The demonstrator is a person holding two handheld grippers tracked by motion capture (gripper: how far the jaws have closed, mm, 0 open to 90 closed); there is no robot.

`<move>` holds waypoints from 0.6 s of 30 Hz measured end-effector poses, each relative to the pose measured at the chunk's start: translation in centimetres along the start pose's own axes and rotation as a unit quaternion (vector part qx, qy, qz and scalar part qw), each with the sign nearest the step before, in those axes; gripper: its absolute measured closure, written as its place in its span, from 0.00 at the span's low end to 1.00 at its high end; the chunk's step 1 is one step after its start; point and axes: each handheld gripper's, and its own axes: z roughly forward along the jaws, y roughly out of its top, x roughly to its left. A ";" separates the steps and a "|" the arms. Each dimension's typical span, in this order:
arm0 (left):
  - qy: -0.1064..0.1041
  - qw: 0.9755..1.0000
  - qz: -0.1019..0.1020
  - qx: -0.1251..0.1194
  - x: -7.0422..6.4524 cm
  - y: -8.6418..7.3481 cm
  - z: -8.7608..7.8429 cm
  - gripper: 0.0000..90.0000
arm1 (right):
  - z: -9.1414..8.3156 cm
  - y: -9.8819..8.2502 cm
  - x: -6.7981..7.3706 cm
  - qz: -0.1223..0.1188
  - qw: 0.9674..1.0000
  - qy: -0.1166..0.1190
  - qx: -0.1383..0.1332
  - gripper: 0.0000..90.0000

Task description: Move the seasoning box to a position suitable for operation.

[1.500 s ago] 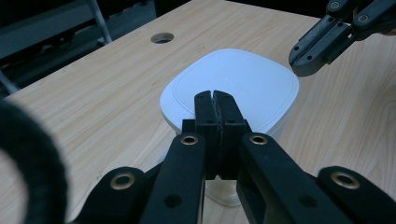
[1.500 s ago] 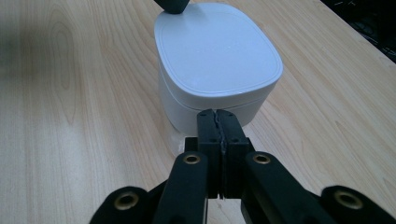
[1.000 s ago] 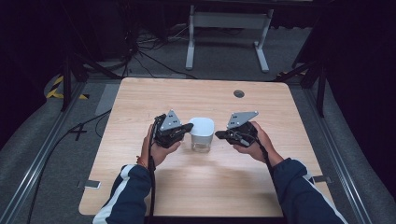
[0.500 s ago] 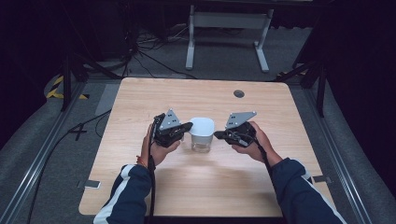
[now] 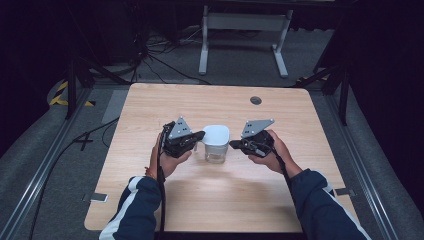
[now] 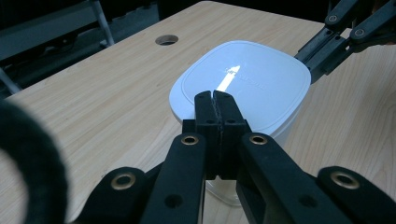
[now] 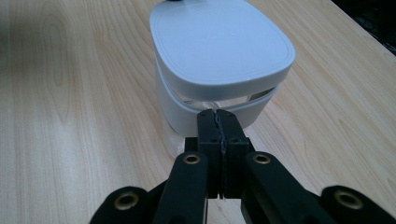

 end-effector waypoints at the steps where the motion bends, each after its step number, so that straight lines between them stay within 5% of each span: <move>1: -0.001 1.000 -0.003 0.000 0.0 0.0 0.0 1.00 | 0.0 0.0 0.0 0.001 1.000 0.000 -0.001 0.99; 18: -0.003 1.000 0.004 0.008 0.1 -0.3 0.0 1.00 | -0.4 1.7 0.3 -0.010 1.000 -0.005 -0.017 0.99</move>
